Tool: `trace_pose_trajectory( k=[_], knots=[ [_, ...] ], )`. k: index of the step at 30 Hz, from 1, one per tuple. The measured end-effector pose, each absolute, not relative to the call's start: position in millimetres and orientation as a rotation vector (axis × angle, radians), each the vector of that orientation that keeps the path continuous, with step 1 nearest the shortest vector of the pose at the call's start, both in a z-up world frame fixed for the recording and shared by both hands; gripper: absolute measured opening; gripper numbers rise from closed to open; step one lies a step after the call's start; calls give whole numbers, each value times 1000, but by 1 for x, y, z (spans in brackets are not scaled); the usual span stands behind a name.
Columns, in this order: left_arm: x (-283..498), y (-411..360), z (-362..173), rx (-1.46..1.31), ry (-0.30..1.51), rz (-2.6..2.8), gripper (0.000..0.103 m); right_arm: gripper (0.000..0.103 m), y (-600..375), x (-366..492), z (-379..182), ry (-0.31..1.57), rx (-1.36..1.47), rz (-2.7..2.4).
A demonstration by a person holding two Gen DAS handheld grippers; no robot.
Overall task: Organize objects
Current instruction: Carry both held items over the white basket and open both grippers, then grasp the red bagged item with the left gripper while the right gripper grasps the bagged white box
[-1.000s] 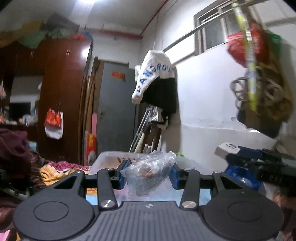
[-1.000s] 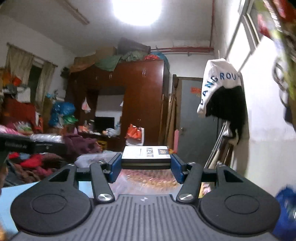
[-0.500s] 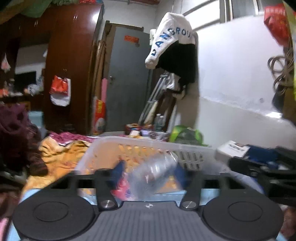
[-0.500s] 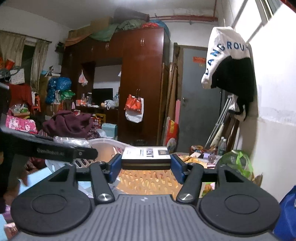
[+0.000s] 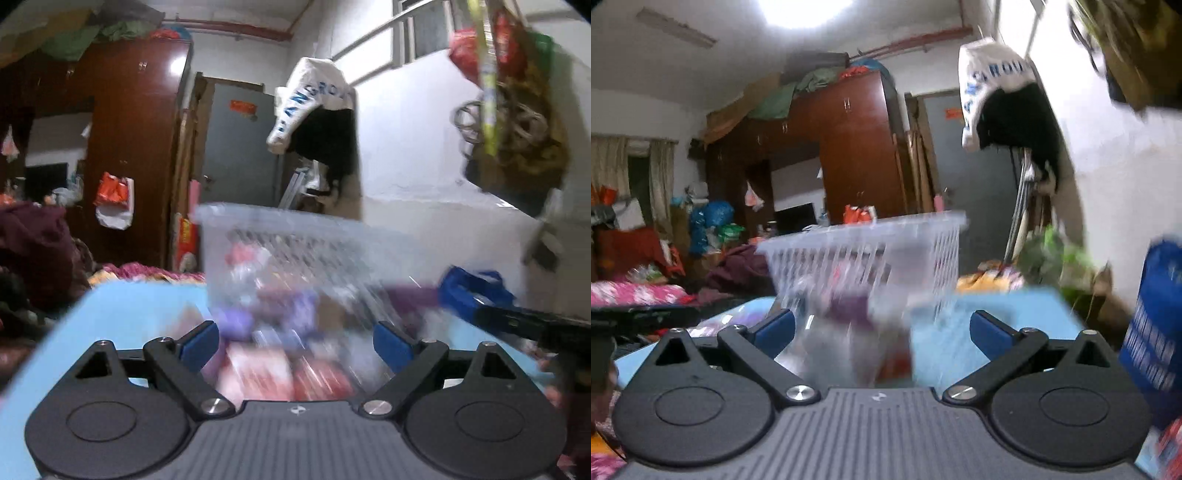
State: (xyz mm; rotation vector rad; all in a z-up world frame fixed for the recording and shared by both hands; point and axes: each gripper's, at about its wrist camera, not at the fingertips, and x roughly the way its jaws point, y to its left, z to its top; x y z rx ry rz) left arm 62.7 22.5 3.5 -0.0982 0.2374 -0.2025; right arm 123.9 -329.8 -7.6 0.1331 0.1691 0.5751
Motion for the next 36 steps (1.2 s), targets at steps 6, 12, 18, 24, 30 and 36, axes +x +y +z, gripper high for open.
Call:
trace_pose_trajectory(
  k=[6,12,18,24,30,36],
  knots=[
    [32,-23,-13,3,226,-284,93,103,-326,121,-9,170,102,573],
    [55,-44,-34,59,312,-309,58,85,-307,144,-6,240,57,621],
    [52,-33,-40,51,296,-292,57,65,-286,147,-11,282,1,605],
    [47,-31,-40,49,247,-277,53,48,-284,135,-18,221,-44,585],
    [41,-21,-38,24,214,-285,52,43,-298,133,-19,183,23,586],
    [35,-12,-36,14,194,-282,51,43,-327,117,-15,158,80,555]
  ],
)
